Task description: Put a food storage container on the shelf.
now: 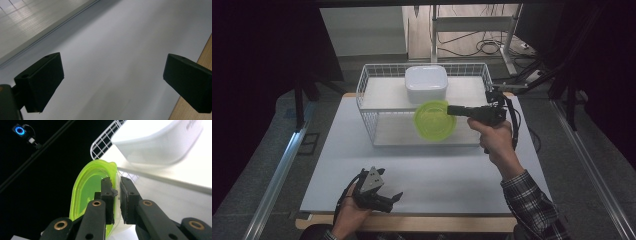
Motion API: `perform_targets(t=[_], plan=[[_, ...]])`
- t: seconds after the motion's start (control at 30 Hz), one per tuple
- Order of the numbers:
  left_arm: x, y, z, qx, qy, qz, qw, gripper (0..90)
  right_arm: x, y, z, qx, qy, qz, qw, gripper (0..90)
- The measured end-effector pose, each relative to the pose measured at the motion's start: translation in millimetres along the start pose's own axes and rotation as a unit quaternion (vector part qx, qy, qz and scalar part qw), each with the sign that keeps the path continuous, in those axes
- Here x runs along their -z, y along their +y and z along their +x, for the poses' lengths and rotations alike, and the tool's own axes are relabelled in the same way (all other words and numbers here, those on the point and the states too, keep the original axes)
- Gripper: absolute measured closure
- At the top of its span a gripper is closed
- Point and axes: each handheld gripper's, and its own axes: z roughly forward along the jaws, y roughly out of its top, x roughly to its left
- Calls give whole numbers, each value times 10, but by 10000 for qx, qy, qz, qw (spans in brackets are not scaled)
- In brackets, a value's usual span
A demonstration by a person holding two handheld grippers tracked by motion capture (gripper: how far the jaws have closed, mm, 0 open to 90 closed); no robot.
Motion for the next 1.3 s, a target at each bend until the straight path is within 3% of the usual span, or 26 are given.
perform_targets(t=[0.37,0.87,1.03,1.3], plan=[[-1,1,-4,24,-12,-24,10000,28,10,332,169,38,69,-277,9996,823],[-4,1,-7,0,-57,12,10000,28,-146,840,244,-24,-405,-738,9964,822],[-4,0,-7,1,-70,8,10000,28,-219,962,235,-57,-555,-826,9950,822],[-3,0,-8,-11,-95,11,10000,28,-391,1077,71,-272,-803,-913,9922,821]])
